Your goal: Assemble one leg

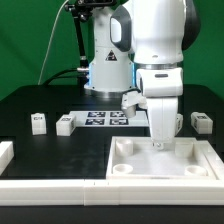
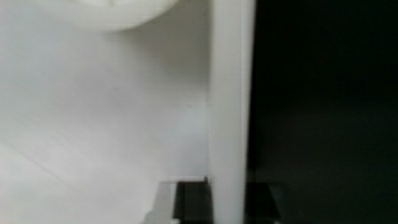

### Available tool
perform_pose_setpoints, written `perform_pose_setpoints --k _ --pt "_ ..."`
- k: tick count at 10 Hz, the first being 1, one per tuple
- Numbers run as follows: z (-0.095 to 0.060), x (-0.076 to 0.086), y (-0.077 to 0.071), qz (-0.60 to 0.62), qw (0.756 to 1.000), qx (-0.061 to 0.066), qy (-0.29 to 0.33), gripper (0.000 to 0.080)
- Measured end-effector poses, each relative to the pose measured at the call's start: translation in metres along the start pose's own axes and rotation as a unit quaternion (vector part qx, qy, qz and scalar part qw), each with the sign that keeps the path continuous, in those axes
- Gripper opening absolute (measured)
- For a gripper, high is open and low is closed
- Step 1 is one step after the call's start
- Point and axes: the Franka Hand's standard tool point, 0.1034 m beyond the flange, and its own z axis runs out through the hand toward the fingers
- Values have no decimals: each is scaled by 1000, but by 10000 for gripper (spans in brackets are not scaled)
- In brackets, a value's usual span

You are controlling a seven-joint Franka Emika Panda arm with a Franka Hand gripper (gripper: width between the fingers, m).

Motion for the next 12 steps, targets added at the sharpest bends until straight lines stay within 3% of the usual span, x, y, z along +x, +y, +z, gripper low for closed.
perform_pose_setpoints --k 4,5,6,7,8,9,12 --pt "0 0 0 0 1000 4 -2 65" --pt "0 0 0 0 1000 5 -2 279" --pt "0 0 0 0 1000 5 -2 279" --pt "0 0 0 0 1000 5 -2 479" --pt "0 0 0 0 1000 5 -2 479" --pt "0 0 0 0 1000 5 -2 614" --pt "0 0 0 0 1000 5 -2 645"
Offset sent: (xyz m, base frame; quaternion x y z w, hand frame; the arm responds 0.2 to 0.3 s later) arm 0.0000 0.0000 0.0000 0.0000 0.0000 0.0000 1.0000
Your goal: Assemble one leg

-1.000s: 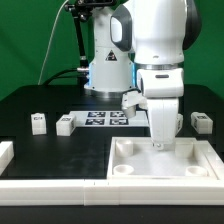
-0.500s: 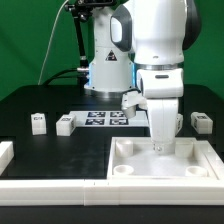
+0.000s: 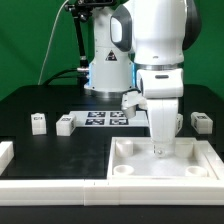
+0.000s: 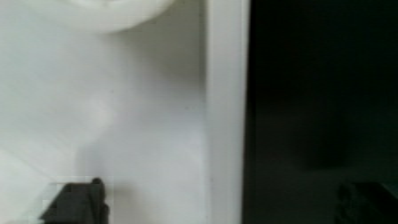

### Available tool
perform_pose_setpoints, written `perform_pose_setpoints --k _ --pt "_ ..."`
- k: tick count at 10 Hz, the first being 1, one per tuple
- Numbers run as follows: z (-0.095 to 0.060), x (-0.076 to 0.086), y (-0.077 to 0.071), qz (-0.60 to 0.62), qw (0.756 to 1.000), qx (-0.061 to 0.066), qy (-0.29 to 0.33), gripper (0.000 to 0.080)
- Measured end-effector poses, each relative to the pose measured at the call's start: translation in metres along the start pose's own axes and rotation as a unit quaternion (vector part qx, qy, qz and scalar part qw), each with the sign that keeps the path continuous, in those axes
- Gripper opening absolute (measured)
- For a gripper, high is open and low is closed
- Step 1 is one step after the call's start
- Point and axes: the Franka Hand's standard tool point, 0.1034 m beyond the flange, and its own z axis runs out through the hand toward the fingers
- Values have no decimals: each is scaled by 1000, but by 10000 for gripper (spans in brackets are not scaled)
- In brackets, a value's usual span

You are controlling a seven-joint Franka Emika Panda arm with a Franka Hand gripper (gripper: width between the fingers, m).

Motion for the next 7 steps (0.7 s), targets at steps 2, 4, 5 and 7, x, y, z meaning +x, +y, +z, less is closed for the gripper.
perform_pose_setpoints --k 2,4,5,7 --pt "-2 2 -2 13 1000 -1 0 649" --pt "-21 8 -18 45 999 -8 -3 649" --pt "-31 12 -25 54 998 -8 -8 649" --pt "-45 18 -41 65 998 -7 -15 649"
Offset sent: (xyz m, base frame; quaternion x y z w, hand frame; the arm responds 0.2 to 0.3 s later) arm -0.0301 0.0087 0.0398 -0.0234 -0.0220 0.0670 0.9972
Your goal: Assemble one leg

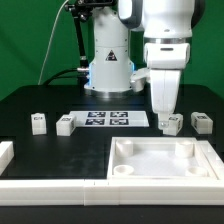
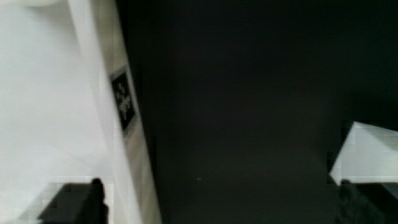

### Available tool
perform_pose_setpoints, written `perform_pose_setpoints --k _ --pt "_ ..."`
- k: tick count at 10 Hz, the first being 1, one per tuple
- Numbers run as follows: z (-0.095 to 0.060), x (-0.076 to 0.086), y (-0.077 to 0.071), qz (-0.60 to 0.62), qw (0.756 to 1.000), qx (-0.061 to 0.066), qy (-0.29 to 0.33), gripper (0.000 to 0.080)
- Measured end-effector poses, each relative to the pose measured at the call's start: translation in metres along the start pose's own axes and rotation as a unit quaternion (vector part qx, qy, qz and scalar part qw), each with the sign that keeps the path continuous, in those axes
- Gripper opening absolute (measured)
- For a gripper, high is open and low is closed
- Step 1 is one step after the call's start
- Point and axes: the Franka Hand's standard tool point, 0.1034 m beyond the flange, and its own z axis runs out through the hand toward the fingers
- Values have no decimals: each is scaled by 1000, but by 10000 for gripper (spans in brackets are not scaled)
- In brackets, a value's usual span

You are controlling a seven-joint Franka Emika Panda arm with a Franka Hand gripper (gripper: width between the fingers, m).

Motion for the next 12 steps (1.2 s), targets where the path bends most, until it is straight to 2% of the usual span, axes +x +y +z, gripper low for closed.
perform_pose_setpoints --k 1,3,6,7,9,12 --pt "0 1 -5 7 1000 0 1 649" --pt "1 0 -5 12 1000 1 1 649" --pt "1 2 -7 144 989 4 3 649" --pt "2 6 -12 213 977 3 6 649" --pt "6 18 -29 354 935 16 6 649" --pt "6 56 -51 512 859 22 14 649"
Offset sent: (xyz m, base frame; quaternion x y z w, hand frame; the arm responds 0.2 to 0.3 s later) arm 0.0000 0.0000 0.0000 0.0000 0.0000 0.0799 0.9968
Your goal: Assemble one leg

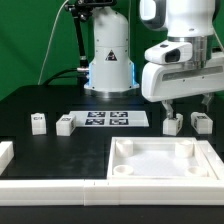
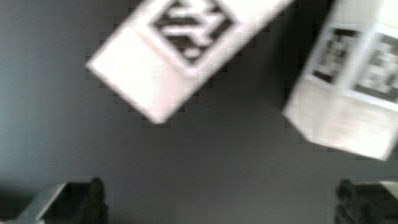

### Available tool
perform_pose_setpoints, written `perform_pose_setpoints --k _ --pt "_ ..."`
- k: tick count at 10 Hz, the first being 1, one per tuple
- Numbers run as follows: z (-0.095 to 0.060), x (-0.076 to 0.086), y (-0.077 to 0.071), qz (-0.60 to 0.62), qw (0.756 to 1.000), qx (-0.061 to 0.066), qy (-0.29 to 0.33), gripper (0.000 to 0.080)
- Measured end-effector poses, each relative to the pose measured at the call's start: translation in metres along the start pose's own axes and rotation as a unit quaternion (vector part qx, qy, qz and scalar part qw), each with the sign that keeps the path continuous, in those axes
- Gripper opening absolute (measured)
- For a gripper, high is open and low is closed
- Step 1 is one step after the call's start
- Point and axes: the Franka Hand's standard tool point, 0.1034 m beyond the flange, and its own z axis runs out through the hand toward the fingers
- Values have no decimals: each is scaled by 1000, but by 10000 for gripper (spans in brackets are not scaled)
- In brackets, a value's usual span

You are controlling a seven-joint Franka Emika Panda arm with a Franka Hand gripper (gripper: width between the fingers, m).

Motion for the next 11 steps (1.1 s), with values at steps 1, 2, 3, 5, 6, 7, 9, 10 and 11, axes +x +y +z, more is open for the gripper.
perform_pose_setpoints --k 1,2,3,5,6,7,9,10,11 --pt "-1 2 -8 33 999 5 1 649" --pt "-1 3 -18 100 995 10 1 649" --pt "-2 4 -28 157 987 14 1 649" --pt "-2 3 -26 139 990 13 -12 649" --pt "-2 3 -27 138 990 13 -11 649" --pt "-1 -1 -25 129 991 10 -31 649" --pt "-2 -6 -23 120 985 1 -122 649" --pt "1 -6 -25 119 980 -1 -157 649" --pt "5 -6 -26 118 976 -2 -182 649"
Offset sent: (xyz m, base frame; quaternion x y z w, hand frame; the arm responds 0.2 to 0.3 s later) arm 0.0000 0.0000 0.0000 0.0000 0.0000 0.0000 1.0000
